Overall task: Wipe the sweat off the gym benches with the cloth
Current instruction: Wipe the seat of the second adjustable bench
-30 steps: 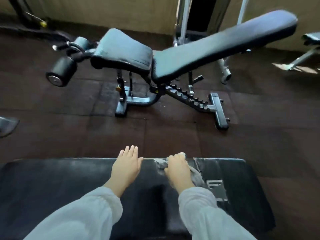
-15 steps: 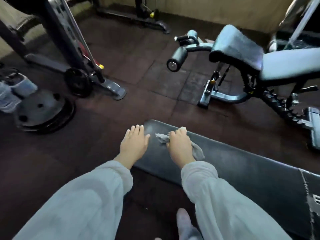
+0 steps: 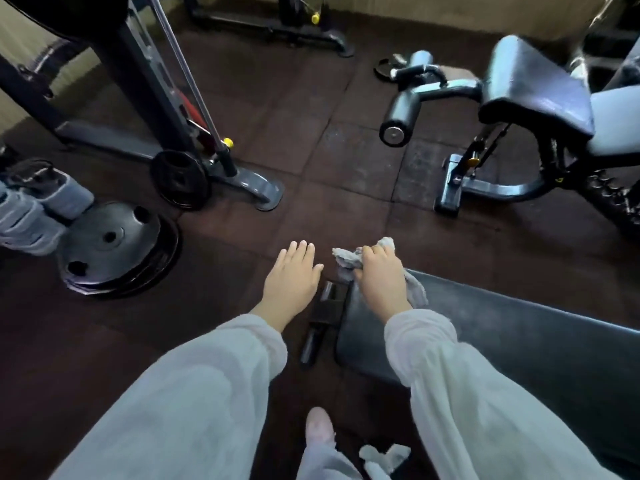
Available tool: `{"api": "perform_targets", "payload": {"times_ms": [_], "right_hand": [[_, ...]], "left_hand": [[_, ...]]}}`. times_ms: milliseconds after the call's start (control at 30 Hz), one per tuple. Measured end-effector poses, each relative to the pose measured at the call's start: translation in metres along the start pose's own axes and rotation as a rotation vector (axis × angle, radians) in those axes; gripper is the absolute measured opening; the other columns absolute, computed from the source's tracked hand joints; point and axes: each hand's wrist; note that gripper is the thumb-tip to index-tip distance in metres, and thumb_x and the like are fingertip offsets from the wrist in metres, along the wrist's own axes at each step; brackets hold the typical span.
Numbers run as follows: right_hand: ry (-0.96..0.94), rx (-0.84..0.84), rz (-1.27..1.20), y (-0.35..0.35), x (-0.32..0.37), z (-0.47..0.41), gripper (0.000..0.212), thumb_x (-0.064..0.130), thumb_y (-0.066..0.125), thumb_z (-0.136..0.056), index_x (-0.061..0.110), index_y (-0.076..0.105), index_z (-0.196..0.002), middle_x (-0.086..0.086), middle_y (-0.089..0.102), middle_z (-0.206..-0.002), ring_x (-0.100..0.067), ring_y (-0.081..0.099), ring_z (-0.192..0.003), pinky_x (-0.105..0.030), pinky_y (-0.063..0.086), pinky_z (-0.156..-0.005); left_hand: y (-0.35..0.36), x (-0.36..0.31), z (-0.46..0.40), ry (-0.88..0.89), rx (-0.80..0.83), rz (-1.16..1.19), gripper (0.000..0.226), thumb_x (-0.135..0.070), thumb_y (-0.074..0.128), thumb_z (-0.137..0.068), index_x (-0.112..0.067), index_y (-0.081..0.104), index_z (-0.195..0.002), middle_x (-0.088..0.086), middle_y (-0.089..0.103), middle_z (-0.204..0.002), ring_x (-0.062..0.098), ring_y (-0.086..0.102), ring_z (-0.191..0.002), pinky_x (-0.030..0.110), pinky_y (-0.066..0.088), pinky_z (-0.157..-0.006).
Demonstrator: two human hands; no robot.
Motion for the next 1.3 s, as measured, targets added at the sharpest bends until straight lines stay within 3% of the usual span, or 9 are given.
{"api": "perform_targets", "payload": {"times_ms": [267, 433, 567, 667, 733, 800, 867, 1200, 1300], "right_hand": [[0.210, 0.022, -0.040, 0.014, 0.056, -0.051, 0.026, 0.012, 0.054, -0.085, 0.002, 0.058, -0.109, -0.015, 0.059, -0.108, -0.032, 0.044, -0.112, -0.039, 0.037, -0.084], [0.392, -0.060, -0.082, 0.026, 0.095, -0.099, 0.025, 0.010, 0.057, -0.082, -0.001, 0.060, -0.104, -0.018, 0.060, -0.101, -0.035, 0.048, -0.108, -0.042, 0.040, -0.078], [0.497, -0.100, -0.124, 0.033, 0.116, -0.133, 0.018, 0.005, 0.070, -0.069, -0.001, 0.065, -0.086, -0.019, 0.062, -0.081, -0.040, 0.057, -0.087, -0.041, 0.047, -0.063], [0.537, -0.143, -0.094, 0.034, 0.112, -0.159, 0.025, 0.004, 0.080, -0.053, 0.003, 0.064, -0.073, -0.014, 0.060, -0.067, -0.038, 0.061, -0.072, -0.036, 0.048, -0.050], [0.602, -0.172, -0.088, 0.029, 0.102, -0.173, 0.025, 0.005, 0.078, -0.059, 0.002, 0.065, -0.080, -0.016, 0.061, -0.074, -0.039, 0.060, -0.080, -0.038, 0.049, -0.056], [0.688, -0.167, -0.090, 0.020, 0.091, -0.189, 0.025, 0.012, 0.066, -0.077, 0.003, 0.063, -0.101, -0.016, 0.059, -0.095, -0.036, 0.052, -0.101, -0.041, 0.044, -0.076], [0.754, -0.194, -0.078, 0.015, 0.073, -0.206, 0.029, 0.016, 0.057, -0.085, 0.006, 0.059, -0.112, -0.014, 0.056, -0.106, -0.032, 0.046, -0.111, -0.040, 0.038, -0.084], [0.901, -0.364, -0.071, -0.023, -0.038, -0.328, 0.032, 0.018, 0.058, -0.085, 0.011, 0.058, -0.116, -0.007, 0.058, -0.111, -0.026, 0.044, -0.113, -0.035, 0.037, -0.089], [0.927, -0.372, -0.066, -0.031, -0.066, -0.356, 0.033, 0.018, 0.059, -0.084, 0.011, 0.058, -0.116, -0.006, 0.059, -0.112, -0.025, 0.044, -0.114, -0.035, 0.037, -0.090]], "left_hand": [[-0.024, 0.076, -0.068, 0.103, 0.011, 0.008, 0.053, -0.032, 0.018, -0.102, -0.007, 0.009, -0.148, 0.007, 0.012, -0.156, 0.021, 0.007, -0.144, 0.032, 0.004, -0.114], [-0.035, 0.120, -0.107, 0.218, 0.075, 0.041, 0.052, -0.033, 0.019, -0.102, -0.009, 0.011, -0.148, 0.005, 0.013, -0.156, 0.020, 0.008, -0.143, 0.031, 0.005, -0.114], [-0.045, 0.145, -0.146, 0.318, 0.109, 0.024, 0.053, -0.033, 0.020, -0.102, -0.008, 0.012, -0.148, 0.005, 0.013, -0.156, 0.020, 0.008, -0.144, 0.031, 0.005, -0.115], [-0.059, 0.148, -0.188, 0.380, 0.107, 0.047, 0.052, -0.033, 0.021, -0.102, -0.008, 0.013, -0.147, 0.005, 0.013, -0.156, 0.020, 0.007, -0.143, 0.032, 0.006, -0.115], [-0.069, 0.142, -0.218, 0.439, 0.080, 0.036, 0.052, -0.033, 0.021, -0.102, -0.007, 0.014, -0.147, 0.005, 0.015, -0.155, 0.020, 0.009, -0.143, 0.032, 0.007, -0.114], [-0.080, 0.133, -0.249, 0.504, 0.029, -0.019, 0.052, -0.033, 0.021, -0.102, -0.006, 0.016, -0.147, 0.006, 0.017, -0.154, 0.020, 0.012, -0.142, 0.032, 0.009, -0.113], [-0.091, 0.120, -0.282, 0.549, 0.011, -0.038, 0.052, -0.033, 0.021, -0.102, -0.006, 0.016, -0.147, 0.007, 0.018, -0.154, 0.021, 0.013, -0.142, 0.032, 0.010, -0.113], [-0.142, 0.008, -0.460, 0.800, -0.002, -0.060, 0.052, -0.033, 0.021, -0.102, -0.005, 0.017, -0.146, 0.008, 0.019, -0.154, 0.021, 0.014, -0.142, 0.032, 0.010, -0.112], [-0.153, -0.025, -0.502, 0.840, 0.007, -0.060, 0.059, -0.040, 0.010, -0.099, -0.005, 0.017, -0.146, 0.009, 0.019, -0.154, 0.022, 0.014, -0.142, 0.032, 0.009, -0.113]]}}
Point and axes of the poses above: each hand's wrist, its own z-axis away from the middle knuckle, its own y-axis out of the palm, x = y × z
